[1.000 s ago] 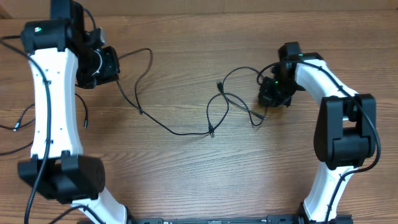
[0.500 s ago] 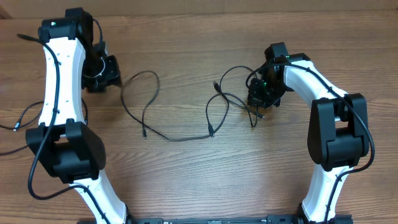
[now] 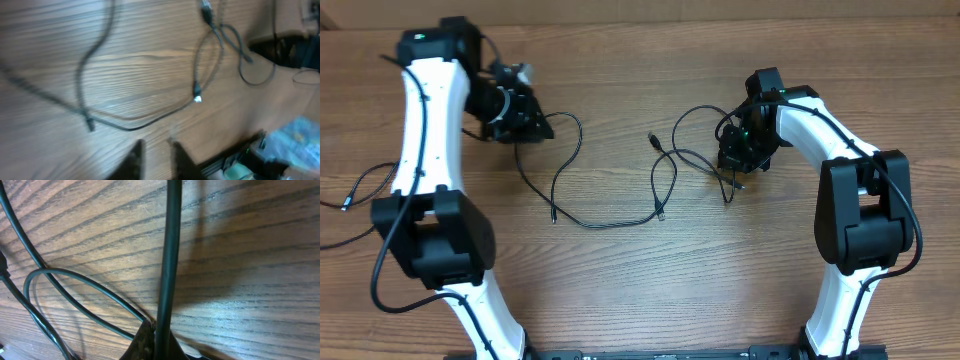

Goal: Untangle cables

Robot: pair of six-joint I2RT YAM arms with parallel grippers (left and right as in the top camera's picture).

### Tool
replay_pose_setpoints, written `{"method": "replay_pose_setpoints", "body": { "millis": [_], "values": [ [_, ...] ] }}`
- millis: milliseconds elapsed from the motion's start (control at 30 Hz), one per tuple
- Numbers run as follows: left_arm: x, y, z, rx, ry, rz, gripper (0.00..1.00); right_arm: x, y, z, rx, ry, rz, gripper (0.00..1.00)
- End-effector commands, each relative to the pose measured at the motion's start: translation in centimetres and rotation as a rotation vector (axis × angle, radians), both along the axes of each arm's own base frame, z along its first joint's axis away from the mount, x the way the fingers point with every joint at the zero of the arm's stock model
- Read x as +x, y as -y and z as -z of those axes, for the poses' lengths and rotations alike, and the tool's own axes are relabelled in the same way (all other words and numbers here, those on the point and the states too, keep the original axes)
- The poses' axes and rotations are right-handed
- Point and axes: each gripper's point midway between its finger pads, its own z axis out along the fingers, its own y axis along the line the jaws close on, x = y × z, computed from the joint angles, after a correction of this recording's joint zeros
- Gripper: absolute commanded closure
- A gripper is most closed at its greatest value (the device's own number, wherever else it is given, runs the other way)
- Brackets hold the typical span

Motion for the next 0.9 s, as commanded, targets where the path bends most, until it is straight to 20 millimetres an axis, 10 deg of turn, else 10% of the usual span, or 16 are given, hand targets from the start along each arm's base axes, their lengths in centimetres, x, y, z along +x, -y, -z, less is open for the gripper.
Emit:
{"method": "replay_pose_setpoints", "body": {
  "millis": [0, 167, 300, 600, 867],
  "values": [
    [-0.5, 3.7, -0.3, -0.067, 0.027, 0.11, 0.96, 0.2, 0.1, -0.5, -0.001, 0.018, 0.001, 0.96],
    [-1.7, 8.0, 0.6, -0.069, 0.024, 0.224, 0.94, 0.3, 0.6, -0.4, -0.032, 0.025, 0.003, 0.91],
    [-2.9, 11.6, 2.1, -0.071, 0.03, 0.317, 0.79, 0.3, 0.5, -0.4, -0.032, 0.026, 0.002, 0.0],
    [-4.7, 18.5, 6.0, -0.065, 0.076, 0.428, 0.81, 0.3, 0.6, -0.4, -0.032, 0.027, 0.002, 0.0],
    [-4.3, 19.9, 10.2, 0.135, 0.121, 0.343, 0.74, 0.3, 0.6, -0.4, -0.032, 0.027, 0.003, 0.0]
  ]
}}
